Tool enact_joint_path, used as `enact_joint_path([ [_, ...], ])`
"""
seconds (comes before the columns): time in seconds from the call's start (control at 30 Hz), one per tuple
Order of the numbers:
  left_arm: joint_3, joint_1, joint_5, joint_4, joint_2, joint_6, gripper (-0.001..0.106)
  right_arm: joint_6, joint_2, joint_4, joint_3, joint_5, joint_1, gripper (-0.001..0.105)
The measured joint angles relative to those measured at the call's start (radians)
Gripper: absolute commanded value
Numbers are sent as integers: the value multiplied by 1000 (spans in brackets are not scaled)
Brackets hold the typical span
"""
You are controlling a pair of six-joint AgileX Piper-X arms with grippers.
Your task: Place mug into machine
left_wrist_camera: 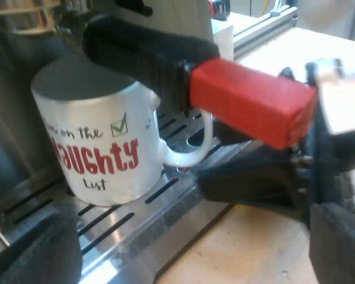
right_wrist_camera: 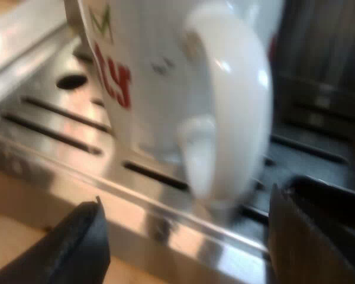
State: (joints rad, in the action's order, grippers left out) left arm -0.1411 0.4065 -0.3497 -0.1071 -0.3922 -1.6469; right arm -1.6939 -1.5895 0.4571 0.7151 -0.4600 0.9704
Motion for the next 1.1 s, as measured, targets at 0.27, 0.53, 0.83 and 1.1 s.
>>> enact_joint_path([
  [0.27,-75,0,0,-62,133,0,80,0,247,-240,-35,-2,0,60],
  [0.53,-201,0,0,-305,230,1,80,0,453,-327,-35,4,0,15],
  [0.83,-339,0,0,-412,238,1,80,-42,555,-306,-35,-28,120,0],
  [1.1,-359,0,-1,-415,239,1,80,-44,553,-213,-9,-171,200,0],
])
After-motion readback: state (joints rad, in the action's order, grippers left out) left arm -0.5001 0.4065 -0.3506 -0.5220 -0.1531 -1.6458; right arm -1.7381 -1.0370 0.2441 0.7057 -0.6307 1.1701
